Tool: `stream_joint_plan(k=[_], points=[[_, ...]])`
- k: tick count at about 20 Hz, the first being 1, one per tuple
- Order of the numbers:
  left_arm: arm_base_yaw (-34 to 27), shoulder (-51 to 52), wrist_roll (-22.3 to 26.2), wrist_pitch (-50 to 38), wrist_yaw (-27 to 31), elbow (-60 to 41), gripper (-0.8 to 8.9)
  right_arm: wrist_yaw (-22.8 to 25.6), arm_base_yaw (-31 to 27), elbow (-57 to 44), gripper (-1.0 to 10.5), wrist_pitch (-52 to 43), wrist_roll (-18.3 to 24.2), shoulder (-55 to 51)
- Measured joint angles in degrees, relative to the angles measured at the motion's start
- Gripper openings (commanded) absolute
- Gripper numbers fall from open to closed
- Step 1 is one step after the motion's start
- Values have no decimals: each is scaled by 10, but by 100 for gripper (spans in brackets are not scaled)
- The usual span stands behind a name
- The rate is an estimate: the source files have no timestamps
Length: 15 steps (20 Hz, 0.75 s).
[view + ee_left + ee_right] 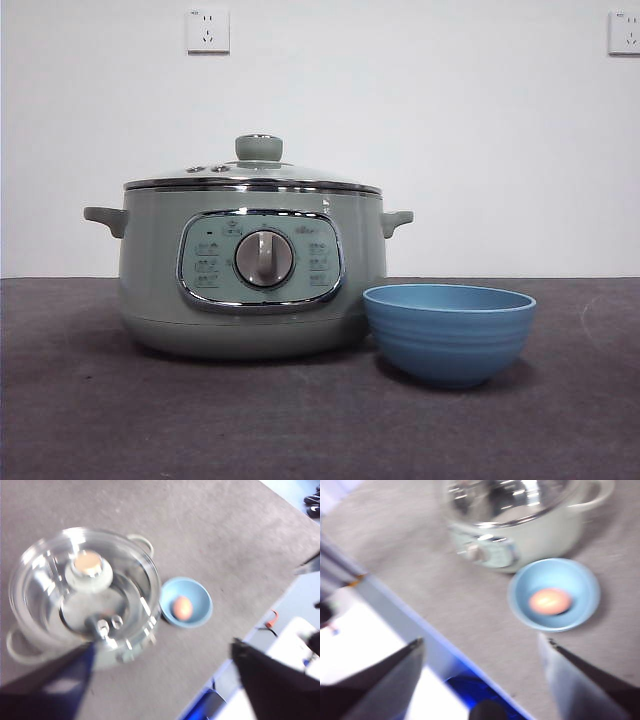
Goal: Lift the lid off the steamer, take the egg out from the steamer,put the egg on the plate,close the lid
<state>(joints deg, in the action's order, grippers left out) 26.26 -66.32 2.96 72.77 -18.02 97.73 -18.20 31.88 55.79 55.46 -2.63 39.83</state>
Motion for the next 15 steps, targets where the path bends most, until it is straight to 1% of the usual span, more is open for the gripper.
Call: stream_joint_plan(k=[1,2,3,15], points=[[0,8,0,15,0,0,-29,-12,0,0,-30,3,0,0],[0,13,0,26,0,0,-6,-13,0,0,-7,4,0,0],[0,16,0,36,0,0,-6,-13,0,0,-8,5,0,0],[0,16,0,36,0,0,-4,-12,0,0,1,6,0,0]])
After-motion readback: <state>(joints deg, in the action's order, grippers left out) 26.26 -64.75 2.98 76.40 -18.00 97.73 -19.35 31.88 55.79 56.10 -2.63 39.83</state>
